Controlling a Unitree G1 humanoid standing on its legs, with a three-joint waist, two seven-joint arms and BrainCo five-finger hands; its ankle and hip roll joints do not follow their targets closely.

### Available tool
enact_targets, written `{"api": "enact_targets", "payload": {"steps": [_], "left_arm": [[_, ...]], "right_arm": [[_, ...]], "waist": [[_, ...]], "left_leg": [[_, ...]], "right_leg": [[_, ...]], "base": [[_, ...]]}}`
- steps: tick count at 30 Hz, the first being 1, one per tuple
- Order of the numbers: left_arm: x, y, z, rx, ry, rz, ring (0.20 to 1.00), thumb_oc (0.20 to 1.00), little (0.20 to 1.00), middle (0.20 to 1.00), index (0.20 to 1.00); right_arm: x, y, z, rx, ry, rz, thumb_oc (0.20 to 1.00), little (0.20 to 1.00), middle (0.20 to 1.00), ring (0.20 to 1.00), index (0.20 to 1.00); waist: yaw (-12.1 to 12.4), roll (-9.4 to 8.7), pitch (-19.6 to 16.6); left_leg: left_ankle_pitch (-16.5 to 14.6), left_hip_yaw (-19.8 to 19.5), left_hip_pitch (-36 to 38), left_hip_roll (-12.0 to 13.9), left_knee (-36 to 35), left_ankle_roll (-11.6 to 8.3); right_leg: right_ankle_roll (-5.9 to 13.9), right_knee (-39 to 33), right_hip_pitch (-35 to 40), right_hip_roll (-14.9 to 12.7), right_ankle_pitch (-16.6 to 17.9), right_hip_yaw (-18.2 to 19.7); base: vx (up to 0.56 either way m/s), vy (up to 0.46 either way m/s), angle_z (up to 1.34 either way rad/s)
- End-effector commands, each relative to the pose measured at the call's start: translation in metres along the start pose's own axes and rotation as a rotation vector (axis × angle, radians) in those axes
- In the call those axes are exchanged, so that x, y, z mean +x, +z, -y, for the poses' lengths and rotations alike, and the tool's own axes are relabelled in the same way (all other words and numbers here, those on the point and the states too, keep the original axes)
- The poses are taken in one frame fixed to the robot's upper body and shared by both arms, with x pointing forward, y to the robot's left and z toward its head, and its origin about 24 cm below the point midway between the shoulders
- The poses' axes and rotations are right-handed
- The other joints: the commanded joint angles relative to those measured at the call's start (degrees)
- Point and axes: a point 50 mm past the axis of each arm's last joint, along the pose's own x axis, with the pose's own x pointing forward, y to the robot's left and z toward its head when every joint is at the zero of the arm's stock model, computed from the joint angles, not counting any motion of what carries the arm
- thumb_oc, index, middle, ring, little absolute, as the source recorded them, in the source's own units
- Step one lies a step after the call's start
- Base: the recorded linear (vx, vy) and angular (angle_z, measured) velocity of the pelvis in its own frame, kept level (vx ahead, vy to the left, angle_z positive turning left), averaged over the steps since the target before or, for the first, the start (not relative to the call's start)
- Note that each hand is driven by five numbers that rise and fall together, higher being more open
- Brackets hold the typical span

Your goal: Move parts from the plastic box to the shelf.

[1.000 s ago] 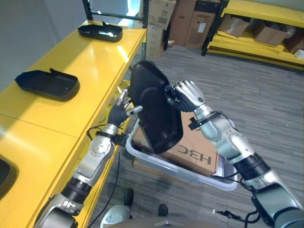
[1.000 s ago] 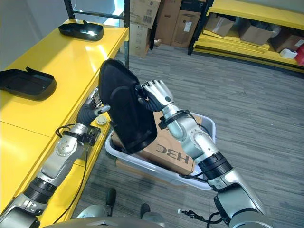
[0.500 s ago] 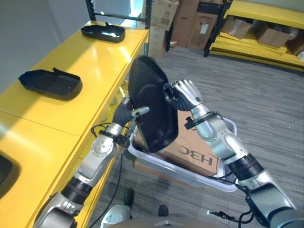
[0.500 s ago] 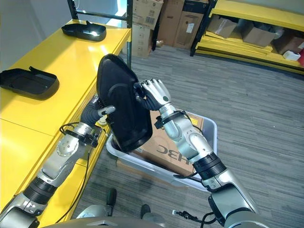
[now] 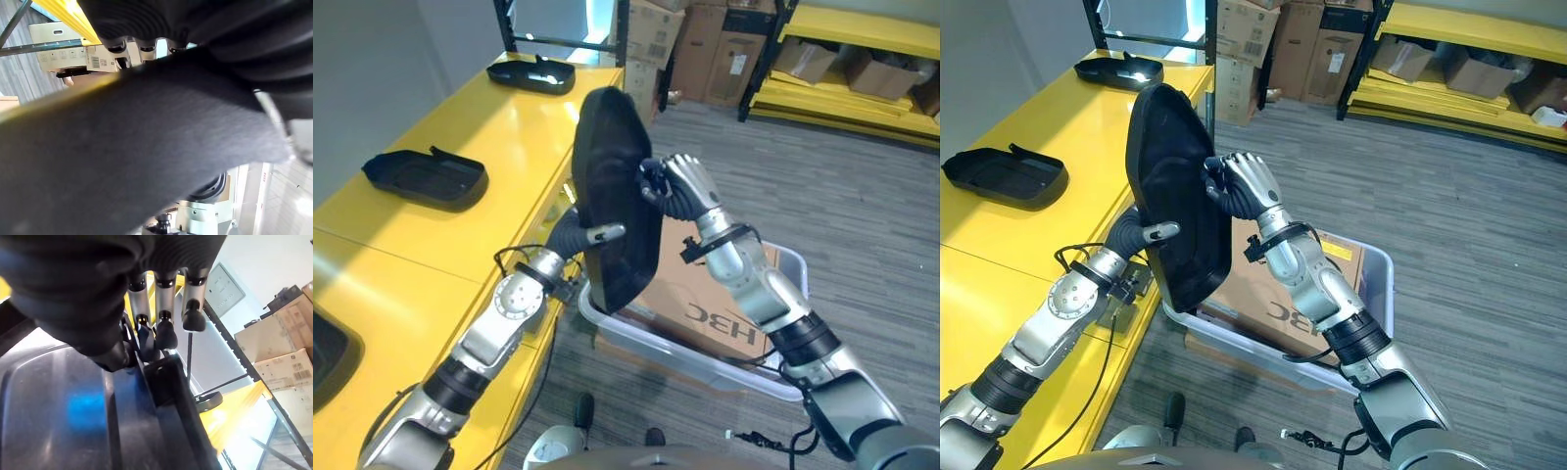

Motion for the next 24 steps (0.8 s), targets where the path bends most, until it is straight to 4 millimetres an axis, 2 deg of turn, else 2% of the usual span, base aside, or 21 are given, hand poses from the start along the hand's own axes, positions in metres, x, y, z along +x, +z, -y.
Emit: {"api": "enact_targets", "payload": {"steps": [1,2,3,4,9,24], "left_arm": [[0.012,0.014,0.028,0.081,-0.194,0.086,1.000,1.000,1.000,1.000,1.000],[0.013,0.014,0.028,0.101,-0.204,0.084,0.548,0.548,0.548,0.548,0.548],[0.013,0.017,0.028,0.134,-0.227,0.094,0.200,0.200,0.200,0.200,0.200],[0.012,0.019,0.028,0.125,-0.251,0.100,0.200,0.200,0.200,0.200,0.200],[0.012,0.019,0.029,0.153,-0.289,0.090,0.200,0.200,0.200,0.200,0.200],[0.011,0.016,0.027,0.223,-0.300,0.083,0.200,0.200,0.200,0.200,0.200]], "right_arm": [[0.018,0.032,0.008,0.301,-0.069,0.153,0.200,0.200,0.200,0.200,0.200],[0.017,0.033,0.007,0.360,-0.060,0.151,0.200,0.200,0.200,0.200,0.200],[0.012,0.034,0.005,0.485,-0.053,0.145,0.200,0.200,0.200,0.200,0.200],[0.008,0.035,0.003,0.603,-0.049,0.144,0.200,0.200,0.200,0.200,0.200],[0.003,0.040,0.003,0.651,-0.030,0.162,0.200,0.200,0.200,0.200,0.200],[-0.002,0.034,0.003,0.590,-0.019,0.142,0.200,0.200,0.200,0.200,0.200]], "waist": [[1.1,-1.83,-5.3],[1.1,-1.83,-5.2],[1.0,-1.80,-5.2],[1.0,-1.76,-5.1],[0.9,-1.76,-5.1],[0.6,-1.80,-5.5]], "left_leg": [[-7.6,-0.7,0.6,2.9,1.0,-0.42],[-7.6,-0.7,0.6,2.9,1.1,-0.42],[-7.6,-0.7,0.5,2.9,1.1,-0.42],[-7.6,-0.5,0.5,2.8,1.2,-0.43],[-7.6,-0.3,0.4,2.9,1.1,-0.44],[-7.8,-0.1,0.6,2.8,1.3,-0.40]], "right_leg": [[2.95,2.2,-2.8,-4.3,-3.0,-0.9],[2.94,2.2,-2.8,-4.3,-2.9,-0.9],[2.95,2.2,-2.9,-4.3,-2.9,-0.9],[3.03,2.2,-3.0,-4.4,-2.9,-1.0],[3.06,2.3,-3.1,-4.4,-2.8,-0.8],[3.20,2.3,-3.1,-4.4,-2.7,-0.9]], "base": [[-0.01,0.005,0.04],[0.00,0.000,0.00],[0.00,0.000,0.00],[0.00,0.000,0.00],[0.00,0.000,0.00],[0.00,0.000,0.00]]}}
